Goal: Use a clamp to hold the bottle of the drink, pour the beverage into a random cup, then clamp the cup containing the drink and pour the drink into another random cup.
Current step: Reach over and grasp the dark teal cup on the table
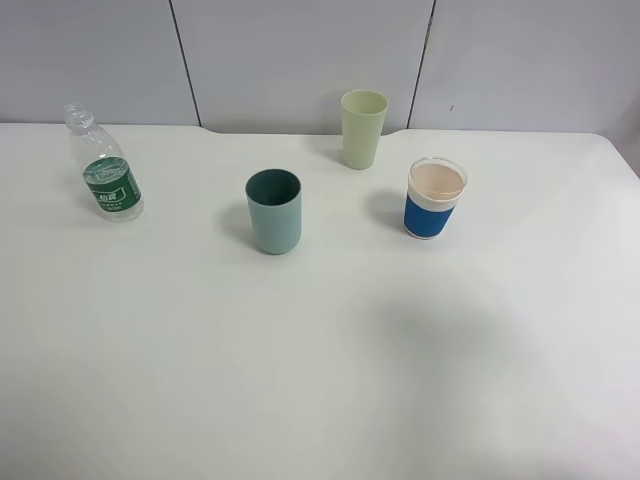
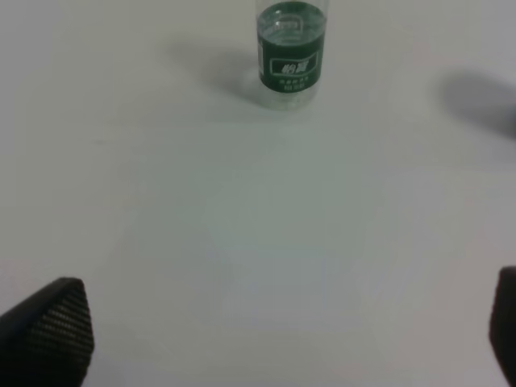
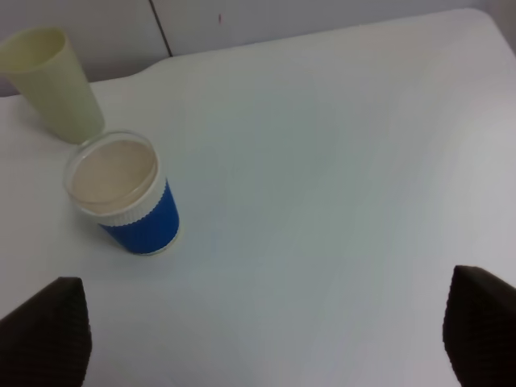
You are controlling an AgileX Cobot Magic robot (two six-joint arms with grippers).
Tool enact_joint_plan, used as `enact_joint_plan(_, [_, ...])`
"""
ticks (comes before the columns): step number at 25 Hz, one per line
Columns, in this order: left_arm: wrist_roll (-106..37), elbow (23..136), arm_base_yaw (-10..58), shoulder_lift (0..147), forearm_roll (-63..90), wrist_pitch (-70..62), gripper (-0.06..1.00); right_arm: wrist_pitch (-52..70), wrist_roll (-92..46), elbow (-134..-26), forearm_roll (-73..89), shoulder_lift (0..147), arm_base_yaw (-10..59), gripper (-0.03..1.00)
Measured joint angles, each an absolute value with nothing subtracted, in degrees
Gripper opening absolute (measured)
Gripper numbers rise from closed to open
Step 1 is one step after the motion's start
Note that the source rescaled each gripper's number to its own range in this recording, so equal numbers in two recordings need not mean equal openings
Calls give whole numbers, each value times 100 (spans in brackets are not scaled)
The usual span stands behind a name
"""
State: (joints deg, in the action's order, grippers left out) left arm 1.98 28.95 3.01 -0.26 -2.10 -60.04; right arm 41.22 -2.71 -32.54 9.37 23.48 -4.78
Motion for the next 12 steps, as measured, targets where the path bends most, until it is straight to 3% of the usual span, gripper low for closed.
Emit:
enact_joint_plan(8, [198, 2895, 301, -26, -210, -6004, 100, 3267, -1400, -3254, 1889, 4276, -462, 71])
enact_joint_plan(12, [198, 2895, 301, -26, -210, -6004, 100, 2827, -1656, -3254, 1990, 4915, 0, 71])
